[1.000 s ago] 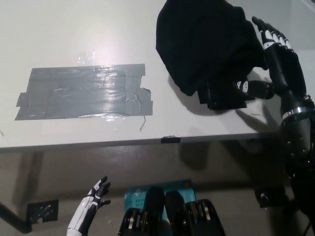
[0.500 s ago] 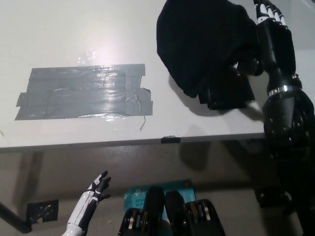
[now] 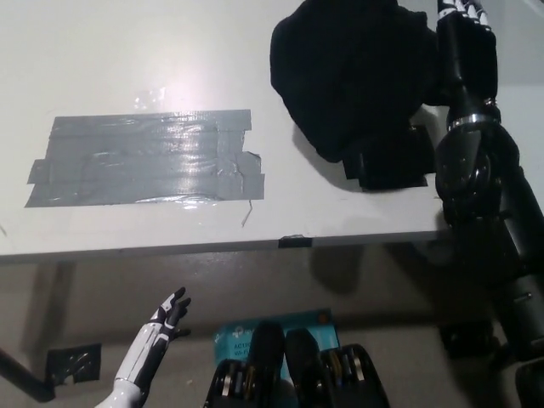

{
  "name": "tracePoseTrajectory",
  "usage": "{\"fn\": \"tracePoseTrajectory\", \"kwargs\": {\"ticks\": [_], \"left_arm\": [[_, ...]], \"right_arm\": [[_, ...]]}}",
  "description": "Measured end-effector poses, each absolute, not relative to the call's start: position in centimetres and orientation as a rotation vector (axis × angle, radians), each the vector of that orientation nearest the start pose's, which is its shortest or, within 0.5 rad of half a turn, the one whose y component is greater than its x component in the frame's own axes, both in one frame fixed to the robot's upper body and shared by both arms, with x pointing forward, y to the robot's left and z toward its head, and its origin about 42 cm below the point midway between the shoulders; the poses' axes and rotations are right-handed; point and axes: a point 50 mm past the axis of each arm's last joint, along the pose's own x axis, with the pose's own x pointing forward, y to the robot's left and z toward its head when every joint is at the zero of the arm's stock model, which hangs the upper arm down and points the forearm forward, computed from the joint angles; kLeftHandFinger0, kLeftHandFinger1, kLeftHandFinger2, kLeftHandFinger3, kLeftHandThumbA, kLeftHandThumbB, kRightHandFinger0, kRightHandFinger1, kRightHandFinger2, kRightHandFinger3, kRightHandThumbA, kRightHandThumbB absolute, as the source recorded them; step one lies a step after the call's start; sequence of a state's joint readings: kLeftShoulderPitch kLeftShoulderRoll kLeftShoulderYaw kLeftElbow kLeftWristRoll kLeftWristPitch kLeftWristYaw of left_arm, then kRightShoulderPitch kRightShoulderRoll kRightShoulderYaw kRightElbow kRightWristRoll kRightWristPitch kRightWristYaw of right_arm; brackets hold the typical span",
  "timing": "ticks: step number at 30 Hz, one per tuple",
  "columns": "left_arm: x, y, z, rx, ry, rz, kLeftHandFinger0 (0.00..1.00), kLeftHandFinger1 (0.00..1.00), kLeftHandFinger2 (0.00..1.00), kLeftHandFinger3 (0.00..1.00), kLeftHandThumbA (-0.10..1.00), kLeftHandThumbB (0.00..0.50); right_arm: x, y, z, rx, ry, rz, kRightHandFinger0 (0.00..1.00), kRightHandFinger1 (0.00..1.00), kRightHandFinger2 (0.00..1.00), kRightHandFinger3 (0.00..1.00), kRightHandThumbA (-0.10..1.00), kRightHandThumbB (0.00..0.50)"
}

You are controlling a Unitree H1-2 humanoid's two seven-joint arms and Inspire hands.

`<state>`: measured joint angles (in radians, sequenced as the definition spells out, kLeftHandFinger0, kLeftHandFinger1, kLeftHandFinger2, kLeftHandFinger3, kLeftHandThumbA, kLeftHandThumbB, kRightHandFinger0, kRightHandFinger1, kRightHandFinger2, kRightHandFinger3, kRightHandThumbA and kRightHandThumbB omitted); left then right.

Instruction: A person hands a black t-shirt to the robot and rhe robot picks it up with its right hand and places it on the black spot on the desk infron tof it

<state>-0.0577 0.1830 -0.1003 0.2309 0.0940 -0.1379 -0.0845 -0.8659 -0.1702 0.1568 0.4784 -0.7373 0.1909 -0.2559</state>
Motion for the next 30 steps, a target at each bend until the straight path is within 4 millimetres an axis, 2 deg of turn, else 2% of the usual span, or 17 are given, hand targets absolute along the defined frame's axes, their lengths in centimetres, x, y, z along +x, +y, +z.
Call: {"fn": "tracePoseTrajectory", "kwargs": {"ticks": [1,2,3,4,5,6,7,13,16,18,19,21,23,24,25,27,30], "left_arm": [[29.6,24.4,5.7,0.283,0.054,-0.201,0.89,1.0,1.0,1.0,1.0,0.5],[29.6,24.4,5.7,0.284,0.054,-0.202,0.9,1.0,1.0,1.0,1.0,0.5],[29.6,24.4,5.7,0.285,0.054,-0.202,0.91,1.0,1.0,1.0,1.0,0.5],[29.7,24.4,5.7,0.285,0.054,-0.203,0.91,1.0,1.0,1.0,1.0,0.5],[29.7,24.4,5.7,0.285,0.054,-0.203,0.91,1.0,1.0,1.0,1.0,0.5],[29.6,24.4,5.7,0.285,0.054,-0.204,0.93,1.0,1.0,1.0,1.0,0.5],[29.6,24.4,5.7,0.285,0.055,-0.205,0.93,1.0,1.0,1.0,1.0,0.5],[29.4,24.8,5.6,0.295,0.059,-0.206,0.89,1.0,0.99,1.0,1.0,0.5],[29.4,25.0,5.6,0.301,0.06,-0.206,0.89,1.0,0.98,1.0,1.0,0.493],[29.4,25.0,5.6,0.304,0.061,-0.209,0.89,1.0,0.96,1.0,1.0,0.482],[29.4,25.1,5.6,0.306,0.061,-0.212,0.88,1.0,0.96,1.0,1.0,0.491],[29.4,25.1,5.6,0.313,0.062,-0.217,0.87,1.0,0.95,1.0,1.0,0.5],[29.5,25.2,5.7,0.318,0.061,-0.218,0.88,1.0,0.94,1.0,1.0,0.5],[29.5,25.2,5.7,0.321,0.059,-0.218,0.88,1.0,0.94,1.0,1.0,0.5],[29.6,25.2,5.8,0.323,0.058,-0.219,0.88,1.0,0.94,1.0,1.0,0.5],[29.7,25.3,6.0,0.329,0.054,-0.219,0.87,1.0,0.93,1.0,1.0,0.5],[29.9,25.4,6.1,0.34,0.051,-0.22,0.87,1.0,0.91,1.0,1.0,0.491]], "right_arm": [[51.5,-17.8,30.8,-0.965,-0.406,-0.253,0.0,0.37,0.74,0.78,-0.1,0.211],[51.5,-17.9,30.7,-0.962,-0.419,-0.264,0.0,0.39,0.74,0.84,-0.1,0.202],[51.5,-17.9,30.7,-0.961,-0.423,-0.267,0.03,0.48,0.76,0.89,-0.1,0.192],[51.5,-18.0,30.8,-0.95,-0.444,-0.281,0.07,0.52,0.78,0.9,-0.1,0.198],[51.5,-18.0,30.9,-0.943,-0.456,-0.288,0.08,0.52,0.79,0.91,-0.1,0.194],[51.4,-18.0,31.0,-0.937,-0.469,-0.293,0.1,0.57,0.86,0.96,-0.1,0.183],[51.4,-18.0,31.1,-0.924,-0.492,-0.303,0.1,0.57,0.87,0.96,-0.1,0.182],[50.3,-17.7,32.3,-0.841,-0.633,-0.338,0.1,0.56,0.84,0.96,-0.1,0.188],[49.6,-17.5,33.2,-0.802,-0.704,-0.352,0.06,0.52,0.81,1.0,-0.1,0.158],[48.9,-17.4,33.9,-0.777,-0.747,-0.361,0.07,0.5,0.82,0.99,-0.1,0.173],[48.5,-17.3,34.2,-0.764,-0.766,-0.365,0.03,0.44,0.82,0.98,-0.1,0.183],[47.4,-17.3,35.4,-0.731,-0.82,-0.381,0.0,0.4,0.84,0.94,-0.1,0.178],[46.5,-17.5,36.5,-0.699,-0.865,-0.398,0.0,0.29,0.75,0.82,-0.1,0.169],[45.9,-17.7,37.6,-0.672,-0.9,-0.415,0.0,0.25,0.75,0.81,-0.1,0.154],[45.3,-17.9,38.3,-0.652,-0.926,-0.427,0.0,0.23,0.79,0.86,-0.1,0.142],[44.4,-18.3,39.6,-0.619,-0.972,-0.445,0.0,0.25,0.8,0.93,-0.1,0.129],[43.3,-19.3,41.4,-0.584,-1.025,-0.468,0.0,0.27,0.8,0.93,-0.1,0.173]]}}
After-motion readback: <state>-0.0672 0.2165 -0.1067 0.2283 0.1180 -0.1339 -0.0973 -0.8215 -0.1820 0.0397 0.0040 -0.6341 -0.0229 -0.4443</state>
